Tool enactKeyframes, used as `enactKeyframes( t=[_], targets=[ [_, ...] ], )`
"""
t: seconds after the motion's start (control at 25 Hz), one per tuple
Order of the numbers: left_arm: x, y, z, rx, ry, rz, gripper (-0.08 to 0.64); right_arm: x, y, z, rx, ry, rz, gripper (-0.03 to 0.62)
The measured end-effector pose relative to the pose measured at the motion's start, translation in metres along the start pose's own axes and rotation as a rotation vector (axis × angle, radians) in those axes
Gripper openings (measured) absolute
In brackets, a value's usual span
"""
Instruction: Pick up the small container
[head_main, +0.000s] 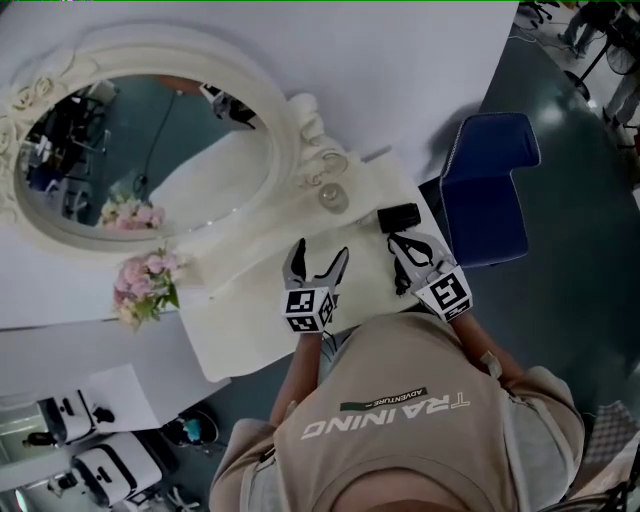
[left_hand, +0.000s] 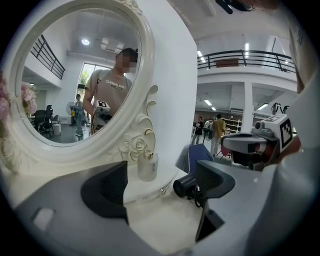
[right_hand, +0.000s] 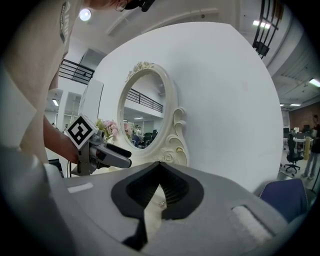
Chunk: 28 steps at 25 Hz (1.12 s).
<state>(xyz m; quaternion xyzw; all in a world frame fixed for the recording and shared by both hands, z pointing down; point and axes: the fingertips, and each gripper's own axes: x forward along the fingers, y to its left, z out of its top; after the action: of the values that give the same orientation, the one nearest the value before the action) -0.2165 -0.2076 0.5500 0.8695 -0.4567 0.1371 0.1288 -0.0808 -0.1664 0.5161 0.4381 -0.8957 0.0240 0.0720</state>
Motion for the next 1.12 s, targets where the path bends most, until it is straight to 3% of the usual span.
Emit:
enactKeyframes(
  t=[0.36,1.12],
  targets=[
    [0.032,0.005,0.001,0.026,0.031,0.010,0.430,0.007,-0.018,-0.009,0.017,0.012,0.021,0.003],
    [0.131,0.040,-0.030,0.048,0.177,0.047,0.422,0.013,-0.055,-0.033,0.063,0.070,0.009,0.003]
  ],
)
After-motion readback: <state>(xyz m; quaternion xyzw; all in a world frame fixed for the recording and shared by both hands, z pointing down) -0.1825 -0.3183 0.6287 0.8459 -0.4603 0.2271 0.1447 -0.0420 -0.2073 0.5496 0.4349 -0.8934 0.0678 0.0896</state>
